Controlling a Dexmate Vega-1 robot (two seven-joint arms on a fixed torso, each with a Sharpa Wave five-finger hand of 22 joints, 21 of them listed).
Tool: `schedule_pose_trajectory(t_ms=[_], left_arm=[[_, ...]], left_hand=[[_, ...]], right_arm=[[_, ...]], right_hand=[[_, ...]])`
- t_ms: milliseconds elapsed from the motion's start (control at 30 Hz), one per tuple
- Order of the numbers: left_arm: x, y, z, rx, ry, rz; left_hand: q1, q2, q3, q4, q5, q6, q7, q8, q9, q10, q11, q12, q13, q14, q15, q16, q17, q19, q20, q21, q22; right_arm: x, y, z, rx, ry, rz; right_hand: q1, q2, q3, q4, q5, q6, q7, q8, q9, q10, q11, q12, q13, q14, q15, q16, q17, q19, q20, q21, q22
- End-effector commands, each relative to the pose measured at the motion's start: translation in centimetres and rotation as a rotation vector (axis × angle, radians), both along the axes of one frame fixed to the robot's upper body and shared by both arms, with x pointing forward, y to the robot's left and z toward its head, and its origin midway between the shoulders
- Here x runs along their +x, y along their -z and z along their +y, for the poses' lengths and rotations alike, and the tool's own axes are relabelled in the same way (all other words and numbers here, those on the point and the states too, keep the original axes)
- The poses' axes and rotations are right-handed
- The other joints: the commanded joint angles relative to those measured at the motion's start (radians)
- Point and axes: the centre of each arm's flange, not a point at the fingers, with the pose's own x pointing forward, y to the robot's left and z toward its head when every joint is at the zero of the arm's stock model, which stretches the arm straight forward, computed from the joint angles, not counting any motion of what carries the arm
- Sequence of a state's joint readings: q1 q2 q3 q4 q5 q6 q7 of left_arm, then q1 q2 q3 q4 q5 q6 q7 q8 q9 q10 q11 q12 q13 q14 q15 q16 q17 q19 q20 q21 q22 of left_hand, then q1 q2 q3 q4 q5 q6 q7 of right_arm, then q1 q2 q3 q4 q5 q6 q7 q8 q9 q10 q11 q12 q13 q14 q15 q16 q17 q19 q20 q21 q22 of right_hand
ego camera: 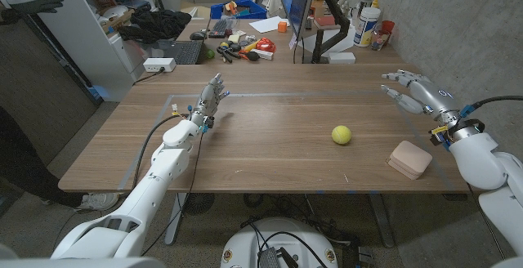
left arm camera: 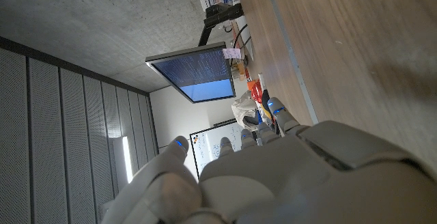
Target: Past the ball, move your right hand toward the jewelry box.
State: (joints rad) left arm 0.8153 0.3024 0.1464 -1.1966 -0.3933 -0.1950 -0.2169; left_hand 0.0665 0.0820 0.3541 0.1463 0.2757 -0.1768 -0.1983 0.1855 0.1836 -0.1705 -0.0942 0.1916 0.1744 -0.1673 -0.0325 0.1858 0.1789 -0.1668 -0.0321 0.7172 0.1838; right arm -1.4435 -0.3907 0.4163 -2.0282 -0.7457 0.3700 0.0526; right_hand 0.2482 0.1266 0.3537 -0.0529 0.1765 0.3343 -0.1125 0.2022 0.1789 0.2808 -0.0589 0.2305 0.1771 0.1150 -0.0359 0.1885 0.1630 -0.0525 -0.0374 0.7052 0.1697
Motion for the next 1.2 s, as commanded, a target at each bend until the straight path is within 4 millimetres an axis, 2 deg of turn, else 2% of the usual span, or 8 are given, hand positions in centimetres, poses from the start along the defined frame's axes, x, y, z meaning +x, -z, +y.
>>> schedule_pose_trajectory(t_ms=[33, 567, 733, 1200], left_arm=[[0.1, -0.1, -0.2, 0.005, 0.003, 0.003], [0.3, 0.1, 0.0, 0.005, 0.002, 0.008], [0.4, 0.2, 0.1, 0.005, 0.001, 0.01], [0.6, 0.2, -0.2, 0.01, 0.009, 0.014]], left_hand=[[0.006, 0.007, -0.004, 0.001, 0.004, -0.035, -0.002, 0.007, 0.004, -0.03, -0.002, 0.003, 0.005, -0.029, -0.028, 0.003, 0.003, -0.102, -0.017, -0.003, 0.002], [0.006, 0.007, -0.006, 0.001, 0.004, -0.036, -0.002, 0.007, 0.004, -0.029, -0.002, 0.003, 0.005, -0.03, -0.028, 0.003, 0.003, -0.101, -0.017, -0.007, 0.002], [0.007, 0.008, -0.007, 0.001, 0.004, -0.036, -0.003, 0.007, 0.004, -0.03, -0.003, 0.003, 0.005, -0.031, -0.027, 0.003, 0.003, -0.101, -0.017, -0.008, 0.002], [0.007, 0.008, -0.009, 0.001, 0.005, -0.036, -0.001, 0.007, 0.004, -0.03, 0.0, 0.003, 0.005, -0.03, -0.028, 0.003, 0.003, -0.099, -0.017, -0.011, 0.003]], right_arm=[[0.0, 0.7, -0.4, -0.007, 0.05, 0.018], [0.1, 1.2, -0.5, -0.011, 0.076, 0.039], [0.1, 1.4, -0.6, -0.009, 0.085, 0.047], [0.0, 2.3, -0.8, 0.005, 0.099, 0.062]], right_hand=[[0.015, 0.003, 0.002, -0.008, 0.004, 0.011, 0.001, -0.001, 0.005, 0.008, -0.002, -0.003, 0.002, 0.008, -0.051, -0.003, 0.003, 0.006, -0.014, -0.004, 0.005], [0.022, 0.004, 0.003, -0.015, 0.003, 0.021, 0.0, -0.001, 0.005, 0.015, -0.005, -0.004, 0.002, 0.02, -0.049, -0.001, 0.004, 0.014, -0.019, -0.008, 0.006], [0.025, 0.004, 0.003, -0.017, 0.003, 0.027, 0.0, -0.001, 0.005, 0.019, -0.004, -0.004, 0.002, 0.025, -0.049, -0.001, 0.004, 0.021, -0.031, -0.009, 0.006], [0.029, 0.005, 0.003, -0.021, 0.002, 0.036, -0.001, -0.001, 0.005, 0.028, -0.005, -0.003, 0.002, 0.033, -0.052, 0.0, 0.004, 0.027, -0.033, -0.012, 0.007]])
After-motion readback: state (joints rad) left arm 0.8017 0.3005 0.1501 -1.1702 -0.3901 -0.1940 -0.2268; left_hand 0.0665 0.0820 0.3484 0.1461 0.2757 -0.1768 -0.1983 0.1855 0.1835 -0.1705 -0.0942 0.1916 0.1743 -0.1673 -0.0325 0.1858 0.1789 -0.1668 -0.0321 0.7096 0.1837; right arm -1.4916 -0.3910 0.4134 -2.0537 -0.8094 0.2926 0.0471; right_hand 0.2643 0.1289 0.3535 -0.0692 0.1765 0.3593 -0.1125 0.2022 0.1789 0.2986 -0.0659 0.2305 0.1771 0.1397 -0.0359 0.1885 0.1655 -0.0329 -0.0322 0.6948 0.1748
